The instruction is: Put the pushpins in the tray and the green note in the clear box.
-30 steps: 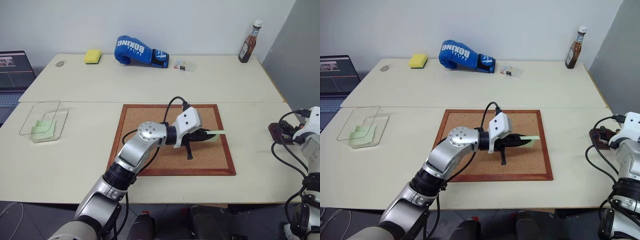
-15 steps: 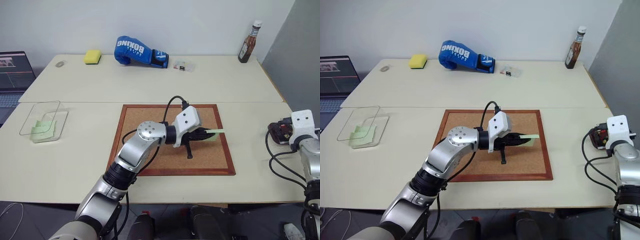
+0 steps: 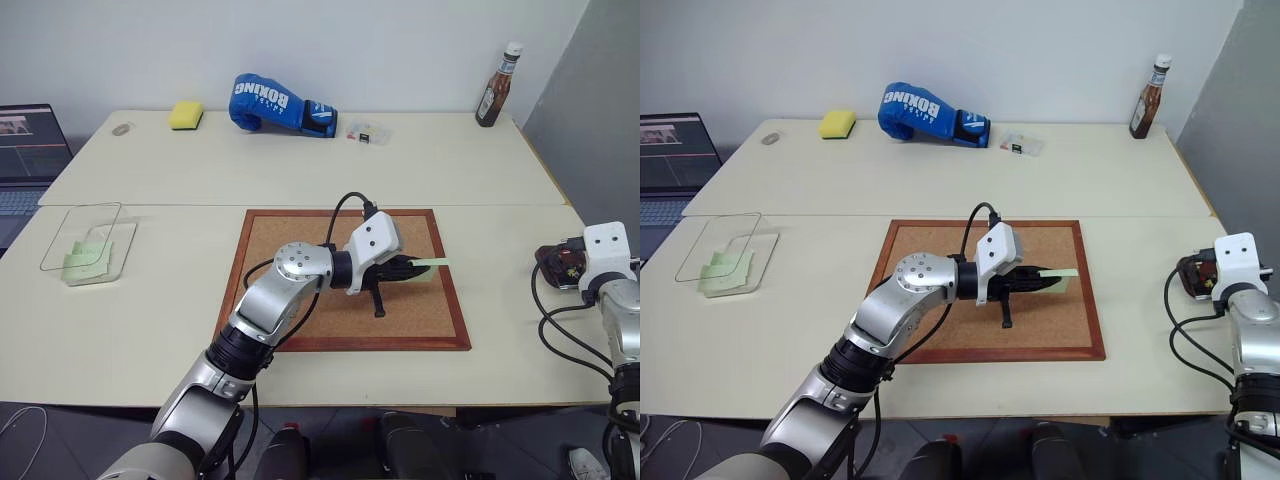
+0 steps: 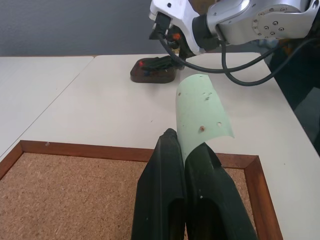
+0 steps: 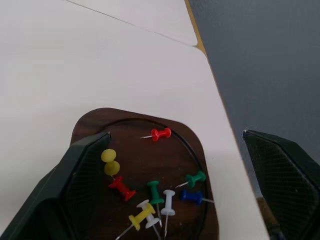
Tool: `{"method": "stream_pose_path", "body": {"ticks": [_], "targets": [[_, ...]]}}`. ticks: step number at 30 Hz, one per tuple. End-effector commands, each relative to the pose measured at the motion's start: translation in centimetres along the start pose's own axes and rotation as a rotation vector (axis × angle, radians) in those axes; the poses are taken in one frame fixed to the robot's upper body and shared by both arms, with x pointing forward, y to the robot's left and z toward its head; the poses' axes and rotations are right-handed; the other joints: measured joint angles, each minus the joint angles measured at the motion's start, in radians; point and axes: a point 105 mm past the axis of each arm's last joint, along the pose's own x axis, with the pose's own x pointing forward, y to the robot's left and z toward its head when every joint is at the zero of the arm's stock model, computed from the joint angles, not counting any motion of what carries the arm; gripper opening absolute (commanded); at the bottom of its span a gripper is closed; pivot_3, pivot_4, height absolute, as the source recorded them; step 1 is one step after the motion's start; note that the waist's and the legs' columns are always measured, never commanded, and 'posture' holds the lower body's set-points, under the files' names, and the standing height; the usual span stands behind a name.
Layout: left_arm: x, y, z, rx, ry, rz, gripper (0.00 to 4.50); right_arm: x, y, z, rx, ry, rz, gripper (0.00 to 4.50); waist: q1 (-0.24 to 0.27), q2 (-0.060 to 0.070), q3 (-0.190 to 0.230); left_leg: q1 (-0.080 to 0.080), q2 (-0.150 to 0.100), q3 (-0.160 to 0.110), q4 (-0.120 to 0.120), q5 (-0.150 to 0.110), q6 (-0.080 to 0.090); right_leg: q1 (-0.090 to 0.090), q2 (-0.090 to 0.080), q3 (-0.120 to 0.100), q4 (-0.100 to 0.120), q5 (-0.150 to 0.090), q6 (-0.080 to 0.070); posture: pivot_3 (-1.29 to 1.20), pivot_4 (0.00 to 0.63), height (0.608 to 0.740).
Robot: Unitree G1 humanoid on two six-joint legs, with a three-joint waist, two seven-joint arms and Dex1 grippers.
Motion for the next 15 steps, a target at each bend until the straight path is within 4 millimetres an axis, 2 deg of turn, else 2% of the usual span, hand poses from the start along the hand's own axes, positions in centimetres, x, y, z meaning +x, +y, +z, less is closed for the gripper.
{"method": "stream_pose_path", "body": {"ticks": [1, 13, 15], "targets": [[-0.2, 0.1, 1.3, 0.041, -0.036, 0.008, 0.0, -0.2, -1.6, 2.0, 0.123, -0.045, -0.046, 4.49, 0.0, 0.0, 0.0, 0.0, 0.0, 0.0, 0.0, 0.0, 0.0, 0.0, 0.0, 0.0, 0.0, 0.0, 0.0, 0.0, 0.15, 0.74], [-0.1, 0.2, 1.3, 0.042, -0.037, 0.015, 0.0, -0.3, -2.4, 3.2, 0.266, -0.083, -0.07, 4.49, 0.0, 0.0, 0.0, 0.001, 0.0, 0.0, 0.0, 0.0, 0.0, 0.001, 0.0, 0.0, 0.0, 0.0, 0.0, 0.0, 0.15, 0.74], [-0.1, 0.2, 1.3, 0.042, -0.037, 0.014, 0.0, -0.2, -2.4, 2.7, 0.286, -0.059, -0.069, 4.49, 0.0, 0.0, 0.0, 0.001, 0.0, 0.0, 0.0, 0.0, 0.0, 0.001, 0.0, 0.0, 0.0, 0.0, 0.0, 0.0, 0.15, 0.74]]}}
